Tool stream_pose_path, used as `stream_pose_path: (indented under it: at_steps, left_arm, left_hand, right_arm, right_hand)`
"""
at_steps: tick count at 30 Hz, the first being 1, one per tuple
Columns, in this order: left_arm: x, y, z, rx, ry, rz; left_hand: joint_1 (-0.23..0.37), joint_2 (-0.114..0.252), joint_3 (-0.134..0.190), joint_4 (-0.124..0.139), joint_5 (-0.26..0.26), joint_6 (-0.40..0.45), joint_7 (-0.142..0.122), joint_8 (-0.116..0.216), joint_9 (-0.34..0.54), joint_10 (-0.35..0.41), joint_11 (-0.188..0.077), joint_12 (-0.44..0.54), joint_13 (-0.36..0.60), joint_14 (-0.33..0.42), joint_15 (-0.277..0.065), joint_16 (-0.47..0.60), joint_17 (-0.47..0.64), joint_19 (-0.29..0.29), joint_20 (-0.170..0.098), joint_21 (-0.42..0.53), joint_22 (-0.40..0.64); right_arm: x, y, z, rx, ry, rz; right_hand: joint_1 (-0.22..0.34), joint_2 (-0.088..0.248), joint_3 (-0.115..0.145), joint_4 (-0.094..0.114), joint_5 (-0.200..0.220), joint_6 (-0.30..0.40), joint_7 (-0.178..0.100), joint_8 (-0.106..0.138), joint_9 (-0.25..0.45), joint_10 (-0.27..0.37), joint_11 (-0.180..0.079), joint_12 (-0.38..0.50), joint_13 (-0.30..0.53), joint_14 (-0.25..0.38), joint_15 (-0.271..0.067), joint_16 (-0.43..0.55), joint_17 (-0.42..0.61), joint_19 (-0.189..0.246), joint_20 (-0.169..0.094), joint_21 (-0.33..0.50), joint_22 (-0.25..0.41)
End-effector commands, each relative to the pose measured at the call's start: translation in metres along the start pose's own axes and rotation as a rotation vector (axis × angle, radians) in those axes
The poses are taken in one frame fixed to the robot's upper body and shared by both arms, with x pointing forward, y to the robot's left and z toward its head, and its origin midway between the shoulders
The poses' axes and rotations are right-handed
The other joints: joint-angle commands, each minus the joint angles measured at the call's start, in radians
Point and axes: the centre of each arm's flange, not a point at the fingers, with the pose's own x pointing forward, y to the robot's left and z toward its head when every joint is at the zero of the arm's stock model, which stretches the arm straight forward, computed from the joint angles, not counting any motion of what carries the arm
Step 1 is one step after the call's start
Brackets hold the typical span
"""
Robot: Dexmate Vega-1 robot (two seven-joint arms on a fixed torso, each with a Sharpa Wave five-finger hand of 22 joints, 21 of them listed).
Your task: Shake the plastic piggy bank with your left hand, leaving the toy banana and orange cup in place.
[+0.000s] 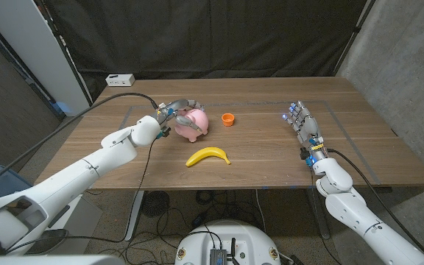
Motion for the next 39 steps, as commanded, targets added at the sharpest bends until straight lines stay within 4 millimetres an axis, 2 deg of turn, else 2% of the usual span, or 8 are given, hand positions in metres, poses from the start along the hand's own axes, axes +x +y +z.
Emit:
stream_pose_path:
  at_steps: [1, 13, 16, 22, 26, 31, 36, 39]
  left_arm:
    - [0.003, -0.005, -0.002, -0.003, 0.007, -0.030]
    - [0.004, -0.007, -0.005, -0.003, 0.023, -0.056]
    - [0.005, -0.007, -0.006, -0.002, 0.025, -0.068]
    - [0.006, -0.005, -0.004, 0.024, 0.008, -0.090]
    - [0.005, -0.003, -0.005, 0.030, 0.005, -0.095]
    - [0.005, -0.002, -0.005, 0.050, 0.001, -0.109]
    - [0.005, 0.001, -0.004, 0.077, -0.006, -0.123]
    - [0.005, 0.003, -0.004, 0.089, -0.012, -0.131]
  left_hand:
    - [0.399, 0.387, 0.121, 0.034, 0.000, 0.335, 0.329, 0.000, 0.119, 0.434, -0.056, 0.005, 0.407, 0.343, -0.382, -0.010, 0.002, 0.111, -0.140, 0.001, 0.005]
    - [0.349, 0.386, 0.130, 0.055, 0.008, 0.289, 0.329, -0.053, 0.088, 0.383, -0.063, -0.068, 0.340, 0.294, -0.350, -0.061, -0.044, 0.070, -0.122, -0.006, 0.004]
    - [0.324, 0.381, 0.133, 0.055, 0.012, 0.258, 0.332, -0.086, 0.075, 0.326, -0.054, -0.113, 0.311, 0.243, -0.313, -0.091, -0.071, 0.041, -0.106, -0.016, 0.002]
    - [0.218, 0.361, 0.118, 0.075, 0.013, 0.158, 0.320, -0.199, 0.026, 0.224, -0.033, -0.201, 0.242, 0.079, -0.254, -0.121, -0.124, -0.060, -0.050, -0.064, 0.000]
    - [0.151, 0.356, 0.100, 0.090, 0.010, 0.113, 0.317, -0.254, -0.001, 0.155, -0.015, -0.241, 0.212, -0.031, -0.220, -0.125, -0.136, -0.136, -0.017, -0.104, -0.001]
    - [0.035, 0.338, 0.055, 0.115, -0.002, 0.016, 0.298, -0.345, -0.038, 0.045, -0.010, -0.272, 0.172, -0.178, -0.196, -0.119, -0.148, -0.265, 0.019, -0.178, 0.001]
    - [-0.072, 0.308, 0.004, 0.136, -0.022, -0.088, 0.277, -0.423, -0.068, -0.053, 0.004, -0.274, 0.141, -0.269, -0.177, -0.117, -0.157, -0.346, 0.025, -0.234, 0.004]
    - [-0.117, 0.289, -0.020, 0.138, -0.032, -0.168, 0.281, -0.464, -0.085, -0.120, 0.011, -0.279, 0.122, -0.329, -0.163, -0.121, -0.162, -0.385, 0.026, -0.262, 0.005]
  right_arm:
    - [-0.001, -0.001, -0.001, -0.002, 0.005, -0.002]
    - [-0.004, -0.002, -0.001, -0.008, 0.014, -0.004]
    - [-0.004, -0.001, -0.001, -0.003, 0.015, -0.005]
    - [-0.003, -0.001, -0.001, -0.003, 0.013, -0.004]
    - [-0.004, -0.001, -0.002, -0.001, 0.014, -0.007]
    - [-0.004, -0.002, -0.002, -0.003, 0.015, -0.007]
    - [-0.004, -0.002, -0.003, -0.001, 0.016, -0.010]
    - [-0.003, -0.003, -0.004, 0.001, 0.018, -0.012]
  right_hand:
    - [0.011, 0.000, -0.004, 0.002, 0.003, 0.001, 0.003, -0.003, 0.002, 0.001, 0.003, -0.001, 0.002, 0.003, 0.002, -0.001, 0.002, 0.005, 0.003, -0.004, 0.002]
    - [0.011, 0.000, -0.004, 0.002, 0.003, 0.002, 0.001, -0.002, 0.002, 0.001, 0.001, -0.001, 0.002, 0.003, 0.002, -0.001, 0.002, 0.004, 0.004, -0.004, 0.002]
    - [0.012, 0.000, -0.004, 0.002, 0.003, 0.003, 0.001, -0.002, 0.002, 0.001, 0.002, -0.001, 0.002, 0.003, 0.003, -0.001, 0.002, 0.004, 0.004, -0.004, 0.002]
    - [0.012, 0.001, -0.004, 0.002, 0.003, 0.002, 0.001, -0.002, 0.002, 0.002, 0.001, -0.001, 0.002, 0.003, 0.004, -0.001, 0.002, 0.004, 0.006, -0.004, 0.002]
    - [0.011, 0.001, -0.004, 0.002, 0.003, 0.002, 0.000, -0.002, 0.002, 0.003, 0.002, 0.000, 0.002, 0.002, 0.003, -0.002, 0.002, 0.005, 0.006, -0.004, 0.002]
    - [0.011, 0.001, -0.005, 0.002, 0.003, 0.003, -0.002, -0.002, 0.002, 0.002, 0.003, -0.001, 0.002, 0.004, 0.003, -0.001, 0.002, 0.004, 0.007, -0.004, 0.002]
    - [0.012, 0.001, -0.005, 0.002, 0.003, 0.004, -0.001, -0.002, 0.002, 0.003, 0.003, 0.000, 0.002, 0.004, 0.004, -0.001, 0.002, 0.004, 0.007, -0.004, 0.002]
    - [0.012, 0.001, -0.005, 0.002, 0.003, 0.003, -0.002, -0.002, 0.002, 0.004, 0.003, 0.000, 0.002, 0.004, 0.003, -0.001, 0.002, 0.004, 0.007, -0.004, 0.002]
